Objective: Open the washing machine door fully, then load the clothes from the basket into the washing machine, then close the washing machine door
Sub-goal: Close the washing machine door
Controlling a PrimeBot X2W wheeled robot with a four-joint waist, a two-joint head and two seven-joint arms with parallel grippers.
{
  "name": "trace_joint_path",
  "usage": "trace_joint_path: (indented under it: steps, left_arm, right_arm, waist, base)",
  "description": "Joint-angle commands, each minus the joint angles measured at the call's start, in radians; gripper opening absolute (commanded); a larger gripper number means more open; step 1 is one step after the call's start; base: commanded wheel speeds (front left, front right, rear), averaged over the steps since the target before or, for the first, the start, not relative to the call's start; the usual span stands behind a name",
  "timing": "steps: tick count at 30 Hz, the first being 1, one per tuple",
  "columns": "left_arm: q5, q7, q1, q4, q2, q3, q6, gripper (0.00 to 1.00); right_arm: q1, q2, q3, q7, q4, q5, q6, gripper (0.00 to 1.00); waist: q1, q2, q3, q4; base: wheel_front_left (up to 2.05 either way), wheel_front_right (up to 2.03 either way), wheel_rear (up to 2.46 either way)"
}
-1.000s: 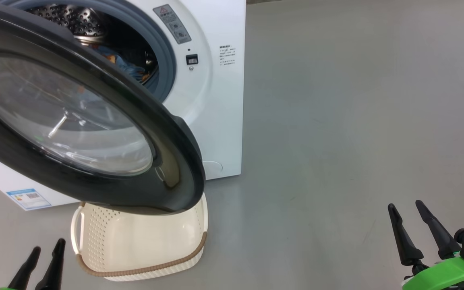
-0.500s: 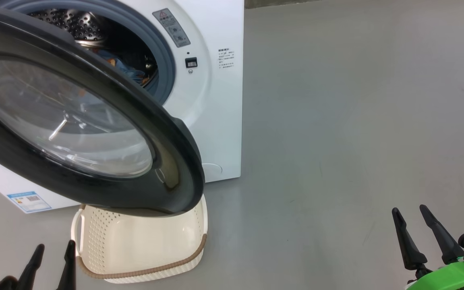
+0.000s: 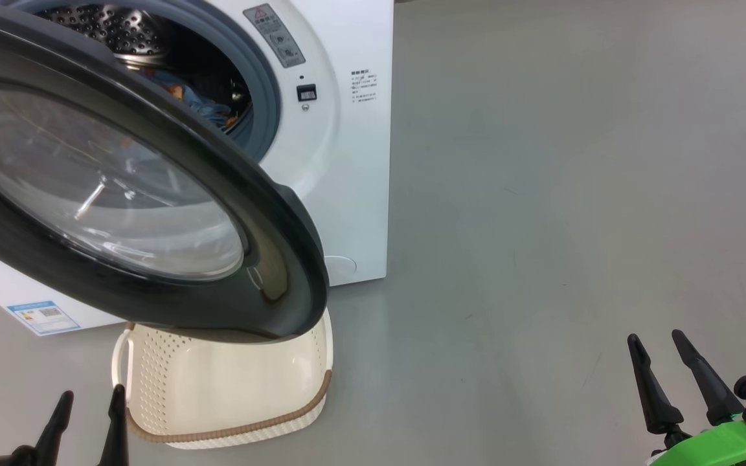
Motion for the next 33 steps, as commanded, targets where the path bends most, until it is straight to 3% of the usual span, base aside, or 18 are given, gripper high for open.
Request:
trace_joint_path:
  steps: [1,9,10,11,12,13,14,22,33]
  left_arm:
    - [0.007,-0.009,-0.025,-0.017,0.014,0.036,-0.002,1.00]
    - [0.011,-0.009,-0.031,-0.019,0.008,0.036,-0.002,1.00]
    - [0.010,-0.009,-0.033,-0.020,0.007,0.036,-0.002,1.00]
    - [0.010,-0.009,-0.034,-0.021,0.006,0.034,-0.002,1.00]
    - [0.009,-0.009,-0.036,-0.022,0.004,0.034,-0.002,1.00]
    - [0.008,-0.009,-0.038,-0.023,0.003,0.031,-0.002,1.00]
    - [0.008,-0.009,-0.039,-0.025,0.002,0.030,-0.002,1.00]
    - [0.010,-0.009,-0.045,-0.047,-0.016,0.028,-0.002,1.00]
    - [0.020,-0.009,-0.043,-0.093,-0.037,-0.008,-0.002,1.00]
  right_arm:
    - [-0.008,-0.019,0.015,-0.005,-0.022,-0.007,0.003,1.00]
    - [-0.019,-0.011,0.017,-0.005,-0.024,-0.008,0.003,1.00]
    - [-0.023,-0.009,0.019,-0.005,-0.026,-0.004,0.003,0.84]
    - [-0.030,-0.007,0.020,-0.005,-0.026,-0.002,0.003,0.47]
    - [-0.039,-0.005,0.021,-0.005,-0.029,0.000,0.003,0.24]
    - [-0.050,-0.003,0.023,-0.005,-0.033,0.002,0.003,0.07]
    - [-0.063,0.001,0.026,-0.005,-0.038,0.006,0.003,0.00]
    - [-0.228,0.038,0.107,-0.005,-0.101,0.036,0.003,0.00]
    - [-0.428,0.087,0.310,-0.005,-0.266,0.059,0.003,0.00]
  waist:
    - [0.0000,0.0000,0.001,0.000]
    - [0.0000,0.0000,0.000,0.011]
    - [0.0000,0.0000,0.000,0.014]
    - [0.0000,0.0000,0.000,0.018]
    - [0.0000,0.0000,-0.001,0.022]
    - [0.0000,0.0000,-0.002,0.028]
    - [0.0000,0.0000,-0.003,0.033]
    - [0.0000,0.0000,-0.018,0.090]
    - [0.0000,0.0000,-0.038,0.191]
  base:
    - [0.00,0.00,0.00]
    - [0.00,0.00,0.00]
    - [0.00,0.00,0.00]
    - [0.00,0.00,0.00]
    - [0.00,0.00,0.00]
    - [0.00,0.00,0.00]
    - [0.00,0.00,0.00]
    - [0.00,0.00,0.00]
    - [0.00,0.00,0.00]
